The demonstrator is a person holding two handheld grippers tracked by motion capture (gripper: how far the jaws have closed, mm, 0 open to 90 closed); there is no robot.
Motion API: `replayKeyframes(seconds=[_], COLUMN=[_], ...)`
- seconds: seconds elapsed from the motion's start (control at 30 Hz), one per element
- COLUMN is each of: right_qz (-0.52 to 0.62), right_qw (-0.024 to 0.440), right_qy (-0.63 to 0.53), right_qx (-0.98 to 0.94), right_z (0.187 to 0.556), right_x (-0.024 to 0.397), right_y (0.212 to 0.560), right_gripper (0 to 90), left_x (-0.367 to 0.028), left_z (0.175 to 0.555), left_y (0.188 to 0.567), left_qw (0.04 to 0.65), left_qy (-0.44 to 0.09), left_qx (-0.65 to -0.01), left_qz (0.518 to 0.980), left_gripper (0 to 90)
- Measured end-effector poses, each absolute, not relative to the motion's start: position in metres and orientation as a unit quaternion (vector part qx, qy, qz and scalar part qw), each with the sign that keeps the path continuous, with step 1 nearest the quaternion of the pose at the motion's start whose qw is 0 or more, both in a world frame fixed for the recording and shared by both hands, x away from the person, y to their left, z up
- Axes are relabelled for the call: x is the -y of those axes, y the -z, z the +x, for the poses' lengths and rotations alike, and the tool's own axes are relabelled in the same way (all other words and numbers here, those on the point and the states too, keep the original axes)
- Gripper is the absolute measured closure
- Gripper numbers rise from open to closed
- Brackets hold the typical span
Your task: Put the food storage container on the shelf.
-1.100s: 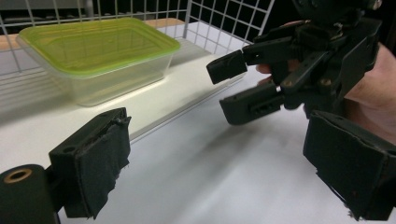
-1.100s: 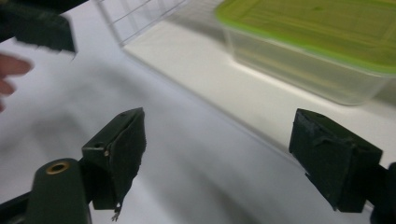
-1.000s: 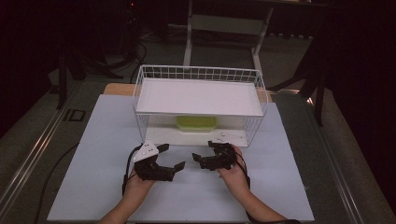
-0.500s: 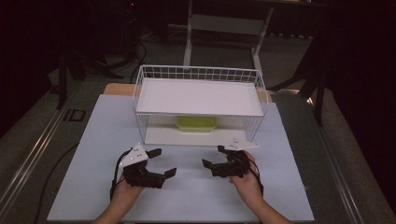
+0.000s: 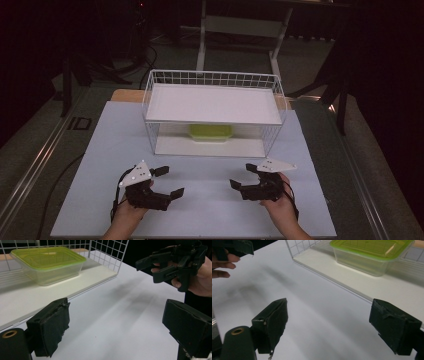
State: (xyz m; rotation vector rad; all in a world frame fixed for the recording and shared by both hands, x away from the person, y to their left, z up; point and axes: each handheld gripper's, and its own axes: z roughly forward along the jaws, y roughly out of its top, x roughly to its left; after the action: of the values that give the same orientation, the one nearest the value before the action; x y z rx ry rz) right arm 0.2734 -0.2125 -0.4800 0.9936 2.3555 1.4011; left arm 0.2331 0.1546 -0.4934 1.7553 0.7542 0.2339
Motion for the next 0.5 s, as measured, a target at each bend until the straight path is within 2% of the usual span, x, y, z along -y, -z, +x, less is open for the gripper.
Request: replayKeyframes(seconds=[0.5], right_qz=[0.354], right_qw=[0.11], right_qy=[-0.477], right_qx=[-0.797], right_z=[0.258], right_x=[0.244], right_y=[0.488], right_gripper=[15.2], left_x=[-0.159], left_z=[0.227], left_y=[0.501], left_qw=[0.572], left_qy=[-0.099], left_qx=[-0.325], left_qz=[0.746], left_gripper=[8.2])
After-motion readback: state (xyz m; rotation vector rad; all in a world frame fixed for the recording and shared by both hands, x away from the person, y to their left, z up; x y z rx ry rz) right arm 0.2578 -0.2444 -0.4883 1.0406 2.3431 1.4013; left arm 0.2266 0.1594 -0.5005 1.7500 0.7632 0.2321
